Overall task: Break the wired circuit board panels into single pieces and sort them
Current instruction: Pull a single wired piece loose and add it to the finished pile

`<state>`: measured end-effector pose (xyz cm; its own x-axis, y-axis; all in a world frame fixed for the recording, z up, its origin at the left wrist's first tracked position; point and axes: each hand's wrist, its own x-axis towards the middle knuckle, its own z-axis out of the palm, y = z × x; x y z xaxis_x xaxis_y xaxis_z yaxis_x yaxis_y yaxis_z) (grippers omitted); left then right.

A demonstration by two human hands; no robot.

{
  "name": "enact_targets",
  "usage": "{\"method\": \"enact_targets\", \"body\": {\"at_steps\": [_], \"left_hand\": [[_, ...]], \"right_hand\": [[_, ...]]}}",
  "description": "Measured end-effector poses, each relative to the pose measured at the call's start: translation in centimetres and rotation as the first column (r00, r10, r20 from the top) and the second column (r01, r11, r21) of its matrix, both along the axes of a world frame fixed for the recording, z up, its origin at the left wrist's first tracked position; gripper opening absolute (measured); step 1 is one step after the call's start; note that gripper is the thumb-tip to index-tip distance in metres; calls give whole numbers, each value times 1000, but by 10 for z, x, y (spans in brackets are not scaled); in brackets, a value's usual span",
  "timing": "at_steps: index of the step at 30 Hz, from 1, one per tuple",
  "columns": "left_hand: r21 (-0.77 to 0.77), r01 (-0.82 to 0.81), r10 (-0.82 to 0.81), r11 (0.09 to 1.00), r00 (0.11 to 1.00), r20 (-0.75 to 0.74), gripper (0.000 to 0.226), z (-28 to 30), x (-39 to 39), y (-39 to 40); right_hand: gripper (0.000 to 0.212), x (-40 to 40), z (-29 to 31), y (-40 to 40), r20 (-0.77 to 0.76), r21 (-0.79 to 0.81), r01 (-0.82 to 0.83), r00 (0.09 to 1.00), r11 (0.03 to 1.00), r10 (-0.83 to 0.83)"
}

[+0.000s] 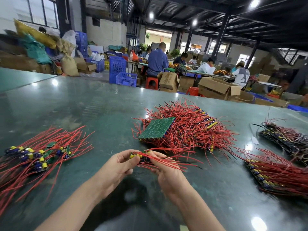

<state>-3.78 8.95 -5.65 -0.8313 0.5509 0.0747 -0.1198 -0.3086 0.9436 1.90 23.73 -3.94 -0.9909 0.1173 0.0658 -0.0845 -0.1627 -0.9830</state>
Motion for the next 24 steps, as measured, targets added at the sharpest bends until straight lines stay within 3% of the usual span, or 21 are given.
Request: {"method": "enact_targets", "body": {"at_steps": [2, 6, 10, 13, 16, 19, 20, 21, 22, 23, 24], "left_hand": [[33, 4, -4, 999, 1000, -11, 61, -1, -2, 0], [65, -77, 77, 995, 997, 0, 56, 0, -3, 0], [49, -208, 199, 977, 968, 152, 19, 6, -11, -4], [-28, -303, 304, 953, 946, 114, 9, 9, -15, -8], [-129, -363, 358, 923, 932, -63, 8, 15, -14, -18], [-348, -365, 213, 863, 889, -405, 14, 18, -9, -23], [-467, -434, 119, 771, 818, -563, 18, 13, -7, -21], [-528, -585, 32, 616, 688, -725, 24, 8, -4, -20], [-489, -718, -26, 495, 550, -834, 32, 5, -2, -18], [-406, -782, -4, 473, 459, -888, 38, 2, 0, -16], [-342, -780, 86, 524, 448, -890, 39, 1, 4, -12]], "right_hand": [[16, -2, 0, -2, 10, -83, -18, 1000, 996, 19], [13, -6, 3, -3, 47, -399, 32, 999, 917, -15], [17, -4, 11, 8, 69, -443, 156, 988, 883, -140], [22, -5, 15, 18, 81, -494, 245, 968, 834, -236], [26, -6, 18, 27, 74, -489, 301, 949, 819, -305], [26, -3, 19, 33, 40, -395, 332, 938, 856, -346], [25, -2, 20, 32, 21, -363, 331, 938, 871, -347], [24, -2, 20, 31, 3, -331, 326, 939, 886, -344], [22, -1, 20, 29, -14, -296, 318, 942, 901, -337], [19, 0, 20, 26, -26, -248, 307, 946, 919, -323], [17, 1, 20, 22, -38, -184, 293, 952, 938, -305]]}}
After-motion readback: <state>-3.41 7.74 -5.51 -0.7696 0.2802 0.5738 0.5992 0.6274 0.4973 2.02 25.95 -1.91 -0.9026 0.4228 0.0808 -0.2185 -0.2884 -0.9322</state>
